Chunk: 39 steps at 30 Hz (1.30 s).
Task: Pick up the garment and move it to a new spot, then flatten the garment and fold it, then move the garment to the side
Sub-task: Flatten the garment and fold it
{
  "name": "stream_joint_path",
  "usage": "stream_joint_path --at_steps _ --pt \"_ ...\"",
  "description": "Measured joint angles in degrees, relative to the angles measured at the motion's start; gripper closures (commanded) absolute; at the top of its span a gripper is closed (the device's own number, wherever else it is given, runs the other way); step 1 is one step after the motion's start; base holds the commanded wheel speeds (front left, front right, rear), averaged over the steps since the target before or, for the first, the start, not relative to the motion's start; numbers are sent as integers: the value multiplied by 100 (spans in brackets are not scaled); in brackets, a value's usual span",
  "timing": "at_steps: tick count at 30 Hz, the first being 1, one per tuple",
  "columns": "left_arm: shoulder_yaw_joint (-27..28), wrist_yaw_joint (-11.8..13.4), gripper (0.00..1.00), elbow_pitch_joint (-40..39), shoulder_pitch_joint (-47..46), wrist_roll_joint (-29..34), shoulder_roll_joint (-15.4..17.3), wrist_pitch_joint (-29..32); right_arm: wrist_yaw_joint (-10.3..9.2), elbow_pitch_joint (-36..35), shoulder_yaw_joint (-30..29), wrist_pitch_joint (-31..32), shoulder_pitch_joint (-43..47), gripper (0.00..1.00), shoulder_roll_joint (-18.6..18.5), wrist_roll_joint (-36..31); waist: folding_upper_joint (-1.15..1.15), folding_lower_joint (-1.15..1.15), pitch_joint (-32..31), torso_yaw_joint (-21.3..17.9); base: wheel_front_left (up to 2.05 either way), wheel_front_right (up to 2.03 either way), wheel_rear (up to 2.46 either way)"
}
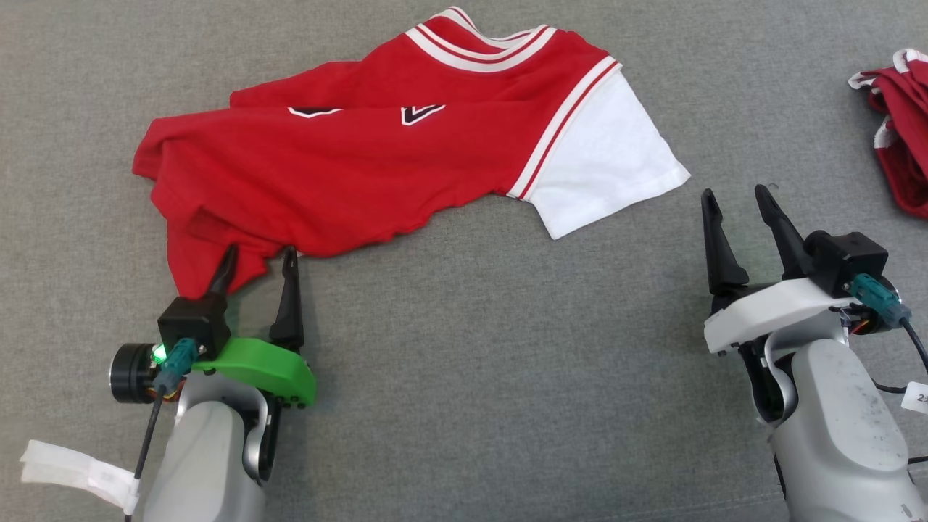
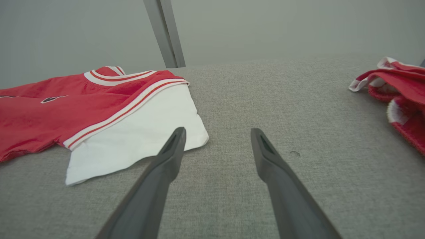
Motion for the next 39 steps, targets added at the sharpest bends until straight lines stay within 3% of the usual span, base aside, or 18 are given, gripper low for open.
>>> stream_joint_path --at_steps 15,16,19,20,22,23,24,31,39 --pt "-111 -3 0 174 -64 172 83 0 1 23 25 0 -4 0 0 2 0 0 42 -43 0 0 0" --pt "-132 -3 4 177 -93 188 90 0 0 23 19 0 -4 0 0 2 0 0 53 -42 0 0 0" --pt "-168 -3 38 193 -162 214 112 0 1 25 15 0 -7 0 0 2 0 0 82 -44 0 0 0" --pt "-175 -3 53 219 -169 260 129 0 1 30 13 0 -9 0 0 2 0 0 91 -45 0 0 0" --pt "-172 -3 65 274 -192 286 144 -1 1 33 15 0 -10 0 1 2 0 0 104 -49 0 0 0" --pt "-168 -3 78 319 -222 293 145 0 1 33 16 0 -11 0 1 2 0 0 109 -52 0 0 0" --pt "-163 -3 100 358 -250 312 146 -1 1 37 13 0 -12 0 1 2 0 0 112 -54 0 0 0" --pt "-141 -3 100 431 -337 372 143 0 0 77 -42 0 -14 0 1 -1 0 0 88 -29 0 0 0" --pt "-191 -3 100 -198 -184 356 67 1 1 171 -108 0 48 0 -1 -2 0 0 -161 104 0 0 0"
